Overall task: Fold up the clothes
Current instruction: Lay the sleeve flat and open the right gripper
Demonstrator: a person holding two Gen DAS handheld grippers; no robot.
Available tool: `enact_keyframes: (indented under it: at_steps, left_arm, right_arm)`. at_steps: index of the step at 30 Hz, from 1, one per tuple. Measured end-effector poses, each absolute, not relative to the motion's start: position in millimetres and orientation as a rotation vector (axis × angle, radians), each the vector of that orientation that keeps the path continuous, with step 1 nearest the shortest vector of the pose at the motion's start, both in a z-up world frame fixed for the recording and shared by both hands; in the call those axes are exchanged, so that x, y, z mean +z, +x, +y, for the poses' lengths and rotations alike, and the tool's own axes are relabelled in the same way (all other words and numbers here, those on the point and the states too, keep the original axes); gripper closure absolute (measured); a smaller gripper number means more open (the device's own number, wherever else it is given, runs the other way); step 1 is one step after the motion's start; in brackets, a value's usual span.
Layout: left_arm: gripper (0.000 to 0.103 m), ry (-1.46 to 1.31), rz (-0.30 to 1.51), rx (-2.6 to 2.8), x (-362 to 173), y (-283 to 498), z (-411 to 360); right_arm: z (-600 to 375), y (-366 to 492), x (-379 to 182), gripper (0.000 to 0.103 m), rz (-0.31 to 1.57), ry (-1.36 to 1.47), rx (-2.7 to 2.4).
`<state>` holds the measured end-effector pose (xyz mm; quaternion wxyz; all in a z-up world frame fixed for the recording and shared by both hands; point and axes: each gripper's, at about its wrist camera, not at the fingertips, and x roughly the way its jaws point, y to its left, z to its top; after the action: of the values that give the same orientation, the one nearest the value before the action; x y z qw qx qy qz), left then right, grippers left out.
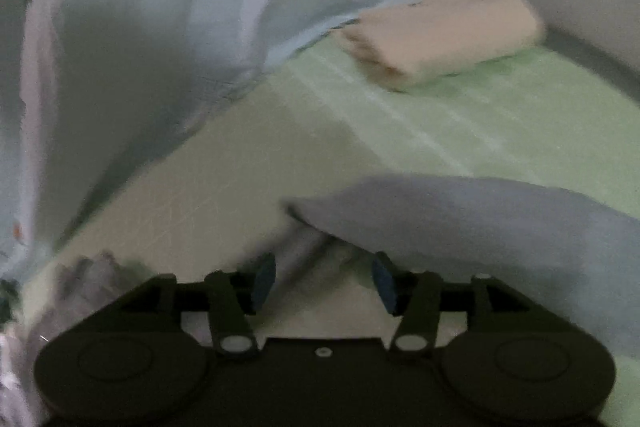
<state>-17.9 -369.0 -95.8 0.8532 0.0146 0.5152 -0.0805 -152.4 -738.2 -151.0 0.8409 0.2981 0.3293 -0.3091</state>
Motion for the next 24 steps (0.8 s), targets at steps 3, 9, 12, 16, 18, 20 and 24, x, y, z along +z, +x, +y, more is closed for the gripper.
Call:
enact_keyframes:
  at_steps: [3, 9, 12, 16, 18, 20, 24]
  left_arm:
    - [0.044, 0.062, 1.077, -0.208, -95, -20, -378]
    - [0.044, 0.091, 1.066, -0.243, -93, -24, -385]
    - [0.044, 0.079, 1.067, -0.235, -93, -25, -382]
    - [0.044, 0.055, 1.071, -0.214, -94, -24, -378]
    - [0.044, 0.049, 1.071, -0.204, -93, -24, -377]
    - [0.044, 0.045, 1.07, -0.197, -93, -24, -375]
    - [0.044, 0.043, 1.074, -0.189, -94, -23, -374]
  right_arm:
    - [-730, -171, -157, 0.048, 0.755, 0.489, -0.737]
    - [-726, -179, -172, 0.049, 0.859, 0.183, -0.849]
    - [-740, -181, -177, 0.057, 0.863, 0.199, -0.835]
    - [-752, -185, -172, 0.098, 0.851, 0.202, -0.837]
    - [-753, -193, -161, 0.098, 0.794, 0.194, -0.885]
    - [-753, -203, -144, 0.098, 0.727, 0.149, -0.964]
    - [-760, -229, -111, 0.098, 0.593, 0.106, -1.123]
